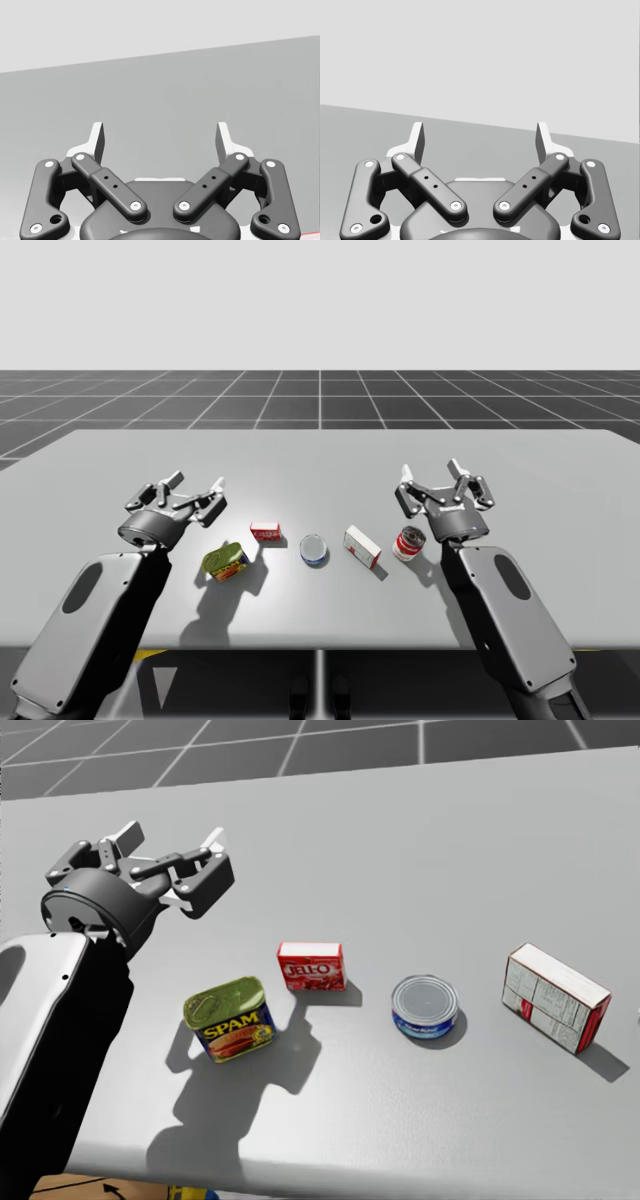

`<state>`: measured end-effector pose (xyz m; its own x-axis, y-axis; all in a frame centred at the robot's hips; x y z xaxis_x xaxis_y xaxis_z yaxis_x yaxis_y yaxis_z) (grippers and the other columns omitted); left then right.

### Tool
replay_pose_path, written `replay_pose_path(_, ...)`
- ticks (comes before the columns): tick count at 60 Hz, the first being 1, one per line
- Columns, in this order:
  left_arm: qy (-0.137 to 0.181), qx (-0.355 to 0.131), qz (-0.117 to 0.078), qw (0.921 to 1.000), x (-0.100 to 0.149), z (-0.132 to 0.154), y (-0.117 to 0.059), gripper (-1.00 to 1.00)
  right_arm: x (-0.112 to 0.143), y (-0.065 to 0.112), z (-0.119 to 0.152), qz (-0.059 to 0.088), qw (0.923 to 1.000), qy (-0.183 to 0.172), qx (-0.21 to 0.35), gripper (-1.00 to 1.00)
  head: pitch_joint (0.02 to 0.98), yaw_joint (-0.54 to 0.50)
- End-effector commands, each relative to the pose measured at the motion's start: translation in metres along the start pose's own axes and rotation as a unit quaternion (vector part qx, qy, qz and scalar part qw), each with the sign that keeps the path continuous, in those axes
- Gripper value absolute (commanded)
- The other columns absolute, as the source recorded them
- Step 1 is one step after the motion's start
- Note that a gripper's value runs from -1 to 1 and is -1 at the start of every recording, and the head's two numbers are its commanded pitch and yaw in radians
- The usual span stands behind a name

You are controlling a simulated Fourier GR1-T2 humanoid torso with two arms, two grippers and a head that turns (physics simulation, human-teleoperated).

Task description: Grasp the gelatin box and hold it up.

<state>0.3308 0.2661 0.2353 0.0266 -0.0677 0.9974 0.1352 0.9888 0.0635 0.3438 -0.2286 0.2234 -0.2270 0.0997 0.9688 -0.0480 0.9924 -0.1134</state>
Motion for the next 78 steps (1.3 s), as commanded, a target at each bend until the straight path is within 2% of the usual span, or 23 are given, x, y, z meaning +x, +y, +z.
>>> replay_pose_path(1, 0.002, 0.005, -0.001, 1.0000, 0.001, 0.002, -0.007, -1.00, -0.001, 0.002, 0.000, 0.004, 1.0000, 0.002, 0.000, -1.00, 0.815, 0.22)
replay_pose_path(4, -0.001, 0.017, 0.002, 0.9998, 0.003, 0.005, -0.013, -1.00, -0.001, 0.002, 0.000, 0.006, 1.0000, 0.001, 0.000, -1.00, 0.811, 0.22)
replay_pose_path(8, -0.006, 0.015, 0.024, 0.9996, 0.006, 0.012, -0.025, -1.00, -0.002, 0.002, 0.000, 0.011, 0.9999, -0.001, -0.002, -1.00, 0.803, 0.22)
replay_pose_path(11, 0.004, 0.025, 0.016, 0.9995, 0.009, 0.015, -0.031, -1.00, -0.002, 0.002, 0.000, 0.012, 0.9999, -0.001, -0.003, -1.00, 0.802, 0.22)
replay_pose_path(12, 0.002, 0.047, 0.017, 0.9987, 0.012, 0.020, -0.037, -1.00, -0.002, 0.002, 0.001, 0.013, 0.9999, -0.001, -0.003, -1.00, 0.801, 0.22)
replay_pose_path(16, -0.005, 0.058, 0.019, 0.9981, 0.014, 0.030, -0.048, -1.00, -0.002, 0.002, 0.001, 0.017, 0.9998, -0.002, -0.004, -1.00, 0.795, 0.23)
replay_pose_path(18, 0.000, 0.048, 0.028, 0.9984, 0.013, 0.036, -0.051, -1.00, -0.002, 0.002, 0.001, 0.020, 0.9998, -0.002, -0.007, -1.00, 0.794, 0.23)
replay_pose_path(24, 0.042, 0.041, 0.059, 0.9966, 0.014, 0.060, -0.069, -1.00, -0.002, 0.003, 0.001, 0.018, 0.9998, 0.000, -0.008, -1.00, 0.788, 0.24)
replay_pose_path(31, 0.047, 0.030, 0.081, 0.9952, 0.010, 0.091, -0.089, -1.00, -0.003, 0.003, 0.002, 0.019, 0.9998, 0.003, -0.011, -1.00, 0.781, 0.25)
replay_pose_path(37, 0.048, 0.027, 0.085, 0.9948, 0.007, 0.109, -0.099, -1.00, -0.003, 0.004, 0.002, 0.021, 0.9997, 0.004, -0.011, -1.00, 0.782, 0.25)
replay_pose_path(39, 0.061, 0.024, 0.095, 0.9933, 0.006, 0.118, -0.103, -1.00, -0.003, 0.004, 0.002, 0.022, 0.9997, 0.004, -0.012, -1.00, 0.783, 0.25)
replay_pose_path(53, 0.095, -0.005, 0.100, 0.9904, -0.014, 0.151, -0.120, -1.00, -0.004, 0.004, 0.001, 0.024, 0.9996, 0.002, -0.012, -1.00, 0.783, 0.25)
replay_pose_path(61, 0.102, -0.020, 0.101, 0.9894, -0.028, 0.163, -0.129, -1.00, -0.004, 0.004, 0.001, 0.026, 0.9996, 0.001, -0.013, -1.00, 0.785, 0.24)
replay_pose_path(65, 0.103, -0.032, 0.100, 0.9892, -0.033, 0.166, -0.132, -1.00, -0.005, 0.004, 0.001, 0.027, 0.9996, 0.001, -0.014, -1.00, 0.789, 0.24)
replay_pose_path(69, 0.113, -0.044, 0.109, 0.9866, -0.039, 0.167, -0.138, -1.00, -0.005, 0.004, 0.001, 0.028, 0.9995, 0.000, -0.014, -1.00, 0.790, 0.24)
replay_pose_path(73, 0.115, -0.049, 0.107, 0.9863, -0.046, 0.166, -0.143, -1.00, -0.005, 0.004, 0.001, 0.028, 0.9995, 0.000, -0.014, -1.00, 0.790, 0.24)
replay_pose_path(78, 0.119, -0.056, 0.115, 0.9846, -0.054, 0.161, -0.148, -1.00, -0.005, 0.004, 0.002, 0.030, 0.9995, 0.000, -0.014, -1.00, 0.791, 0.25)
